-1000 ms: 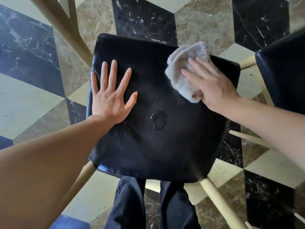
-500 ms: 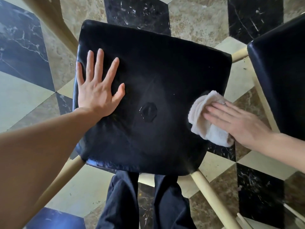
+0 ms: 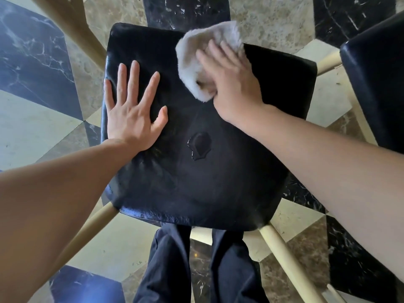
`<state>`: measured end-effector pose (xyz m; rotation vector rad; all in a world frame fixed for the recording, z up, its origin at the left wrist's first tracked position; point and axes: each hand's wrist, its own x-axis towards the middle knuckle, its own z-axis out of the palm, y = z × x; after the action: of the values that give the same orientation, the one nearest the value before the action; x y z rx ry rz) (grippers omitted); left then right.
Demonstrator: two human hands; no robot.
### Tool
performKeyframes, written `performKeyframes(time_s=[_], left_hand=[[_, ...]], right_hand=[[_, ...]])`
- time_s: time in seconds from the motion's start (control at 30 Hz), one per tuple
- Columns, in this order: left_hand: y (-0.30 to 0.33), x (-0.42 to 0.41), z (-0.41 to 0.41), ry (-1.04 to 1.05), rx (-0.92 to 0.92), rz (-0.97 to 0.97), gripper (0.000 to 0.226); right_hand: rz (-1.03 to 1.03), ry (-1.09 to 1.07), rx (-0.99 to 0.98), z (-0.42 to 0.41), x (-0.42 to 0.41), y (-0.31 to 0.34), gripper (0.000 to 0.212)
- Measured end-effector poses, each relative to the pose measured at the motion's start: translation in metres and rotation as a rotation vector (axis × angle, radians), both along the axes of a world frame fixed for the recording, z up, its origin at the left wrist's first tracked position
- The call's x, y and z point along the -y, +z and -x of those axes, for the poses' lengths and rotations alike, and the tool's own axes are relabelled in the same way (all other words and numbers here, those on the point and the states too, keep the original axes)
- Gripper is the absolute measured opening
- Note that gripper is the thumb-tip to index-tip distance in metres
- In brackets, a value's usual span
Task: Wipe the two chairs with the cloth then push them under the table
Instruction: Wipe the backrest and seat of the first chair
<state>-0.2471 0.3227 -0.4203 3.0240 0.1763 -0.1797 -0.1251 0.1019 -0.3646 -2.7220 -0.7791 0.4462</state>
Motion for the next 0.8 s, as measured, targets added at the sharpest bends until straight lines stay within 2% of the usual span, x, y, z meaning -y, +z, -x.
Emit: performKeyframes(time_s=[0.1, 0.17, 0.23, 0.4, 0.5, 0.57, 0.73, 0.8], left_hand=[[-0.001, -0.002, 0.001, 0.000, 0.004, 0.009, 0.068], [-0.002, -0.002, 0.001, -0.001, 0.016, 0.016, 0.067], [-0.001, -0.001, 0.000, 0.000, 0.021, 0.010, 0.066], [-0.001, 0.000, 0.001, 0.002, 0.021, -0.004, 0.068], [0.002, 0.001, 0.000, 0.006, 0.025, 0.003, 0.067], [0.004, 0.002, -0.001, 0.008, 0.025, 0.002, 0.067], [0.005, 0.002, 0.000, 0.009, 0.015, 0.006, 0.068], [0.004, 0.001, 0.000, 0.009, 0.020, 0.004, 0.068]], right_hand=[[0.020, 0.294, -0.042, 0.028, 0.026, 0.001, 0.080], [0.023, 0.392, -0.049, 0.041, 0.060, 0.002, 0.076], [0.041, 0.381, -0.027, 0.051, 0.095, 0.005, 0.075], [0.088, 0.168, -0.020, 0.102, 0.149, 0.010, 0.076], [0.070, 0.187, -0.017, 0.135, 0.155, 0.008, 0.070], [0.005, 0.325, -0.023, 0.151, 0.151, 0.004, 0.056], [-0.084, 0.979, -0.034, 0.196, 0.125, -0.011, 0.047], [-0.098, 1.091, -0.019, 0.204, 0.109, -0.017, 0.041]])
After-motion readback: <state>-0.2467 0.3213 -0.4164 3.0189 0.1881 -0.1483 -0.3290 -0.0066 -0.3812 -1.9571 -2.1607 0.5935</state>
